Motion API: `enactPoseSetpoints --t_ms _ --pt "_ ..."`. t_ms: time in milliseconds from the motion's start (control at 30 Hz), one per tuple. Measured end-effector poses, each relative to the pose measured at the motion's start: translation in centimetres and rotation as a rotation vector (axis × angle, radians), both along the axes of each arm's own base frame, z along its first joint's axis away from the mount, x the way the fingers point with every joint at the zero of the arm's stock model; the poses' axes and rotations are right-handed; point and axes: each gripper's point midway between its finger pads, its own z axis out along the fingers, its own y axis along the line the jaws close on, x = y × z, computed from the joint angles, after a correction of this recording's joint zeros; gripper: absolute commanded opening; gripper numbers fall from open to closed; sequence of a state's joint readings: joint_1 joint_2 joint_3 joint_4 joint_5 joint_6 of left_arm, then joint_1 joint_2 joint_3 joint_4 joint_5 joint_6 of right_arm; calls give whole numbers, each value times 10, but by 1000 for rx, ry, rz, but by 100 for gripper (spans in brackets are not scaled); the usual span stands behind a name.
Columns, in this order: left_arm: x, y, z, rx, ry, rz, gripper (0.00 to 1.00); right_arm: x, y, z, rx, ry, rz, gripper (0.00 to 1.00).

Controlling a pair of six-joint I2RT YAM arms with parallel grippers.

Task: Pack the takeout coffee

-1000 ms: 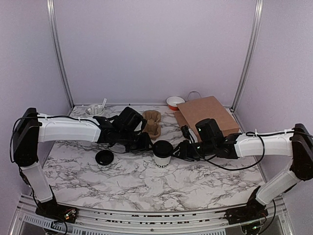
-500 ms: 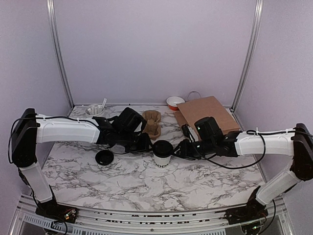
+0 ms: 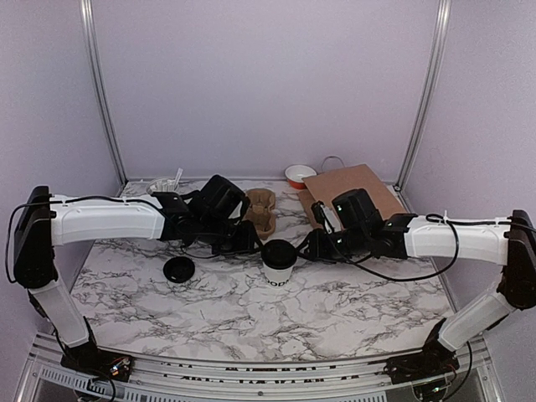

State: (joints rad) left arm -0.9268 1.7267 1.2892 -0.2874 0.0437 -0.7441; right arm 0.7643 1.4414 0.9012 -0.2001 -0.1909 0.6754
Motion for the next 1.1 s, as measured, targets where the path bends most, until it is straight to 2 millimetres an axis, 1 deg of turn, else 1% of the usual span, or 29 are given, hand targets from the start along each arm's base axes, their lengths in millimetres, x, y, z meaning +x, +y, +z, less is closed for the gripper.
enactPoseSetpoints --t_ms 200,333,400,467,633,733,867,1100 --pt "14 6 10 16 -28 10 34 6 2 9 1 -31 -7 29" --pt "27 -3 27 1 -74 -1 34 8 4 12 -3 -41 -3 29" --pt "32 -8 32 -4 -93 -12 34 12 8 13 -12 -49 -4 29" --pt "34 -12 32 1 -101 -21 34 15 10 13 -23 -56 -4 29" --pt "34 -13 15 43 -89 -40 34 15 18 10 -60 -68 12 29" --pt "33 -15 9 60 -89 -50 34 16 23 6 -91 -73 21 29" --pt "27 -24 8 66 -98 -81 33 17 26 2 -121 -78 27 29" --pt "17 -32 8 65 -101 -108 33 14 36 1 -154 -102 59 28"
